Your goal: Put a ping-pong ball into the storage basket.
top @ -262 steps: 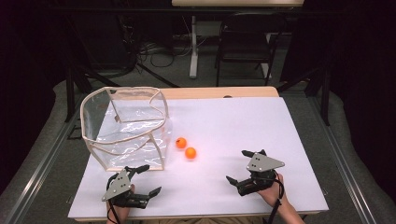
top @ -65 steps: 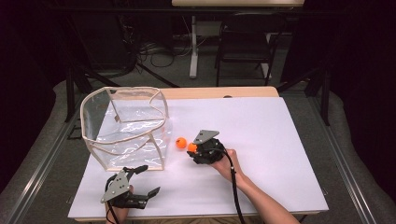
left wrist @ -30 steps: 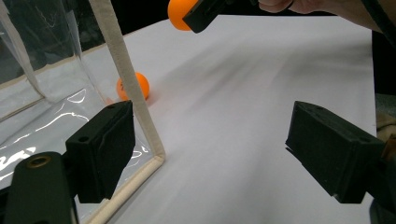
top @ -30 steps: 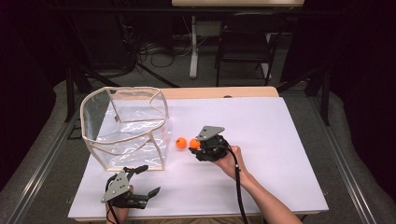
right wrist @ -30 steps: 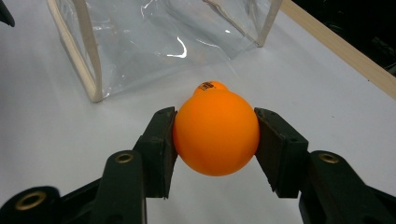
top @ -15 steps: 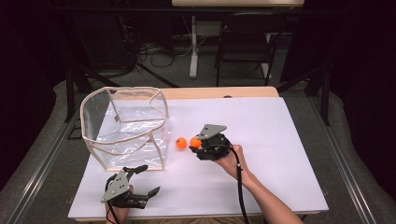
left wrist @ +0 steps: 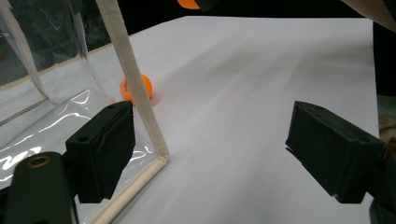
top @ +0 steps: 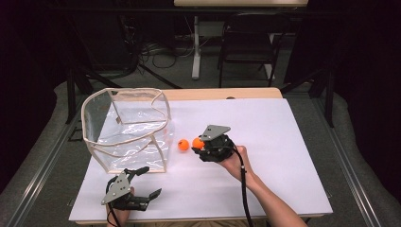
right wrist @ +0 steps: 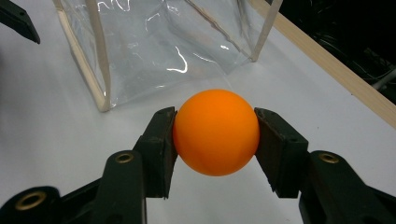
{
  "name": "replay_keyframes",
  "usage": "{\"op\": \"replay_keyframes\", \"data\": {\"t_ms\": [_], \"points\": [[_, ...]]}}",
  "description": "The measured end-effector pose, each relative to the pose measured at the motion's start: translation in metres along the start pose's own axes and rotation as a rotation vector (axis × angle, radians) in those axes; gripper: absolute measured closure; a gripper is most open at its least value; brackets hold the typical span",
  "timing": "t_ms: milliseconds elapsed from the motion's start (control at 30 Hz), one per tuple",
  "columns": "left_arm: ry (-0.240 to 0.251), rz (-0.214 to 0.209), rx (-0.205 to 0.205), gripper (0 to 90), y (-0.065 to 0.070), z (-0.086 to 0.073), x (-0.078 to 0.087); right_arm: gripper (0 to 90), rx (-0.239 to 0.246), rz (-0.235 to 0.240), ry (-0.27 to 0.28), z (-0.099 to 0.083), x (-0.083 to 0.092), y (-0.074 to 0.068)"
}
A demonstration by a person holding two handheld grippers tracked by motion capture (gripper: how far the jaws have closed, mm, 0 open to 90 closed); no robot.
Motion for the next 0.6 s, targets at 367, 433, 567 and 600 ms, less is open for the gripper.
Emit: {"op": "replay_keyframes", "data": {"t_ms": [367,433,567,600], "points": [[0.002,-0.001,0.007,15.6,0.0004,-0.0001,-0.0005,50.5,-0.006,-0.005,-0.002,0.0007,0.0034,0.0043],[0.007,-0.003,0.005,15.6,0.0012,0.0007,0.0001,50.6,-0.006,-0.006,-0.003,0.0006,0.0036,0.0050],[0.005,-0.001,0.001,15.6,0.0012,0.0010,-0.0006,50.6,-0.006,-0.011,-0.007,0.0014,0.0054,0.0058],[0.004,-0.002,0.002,15.6,0.0010,0.0008,-0.0010,50.6,-0.008,-0.008,-0.005,0.0017,0.0056,0.0062]]}}
Point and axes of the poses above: each handheld gripper's, and its own axes: x roughly backward along the jaws, z roughly out of its top, y roughly to its right, the point moved 5 cm from there along -x, roughly forward along the jaws, and after that the axes turned 2 degrees about -y, right-handed, at the moved point
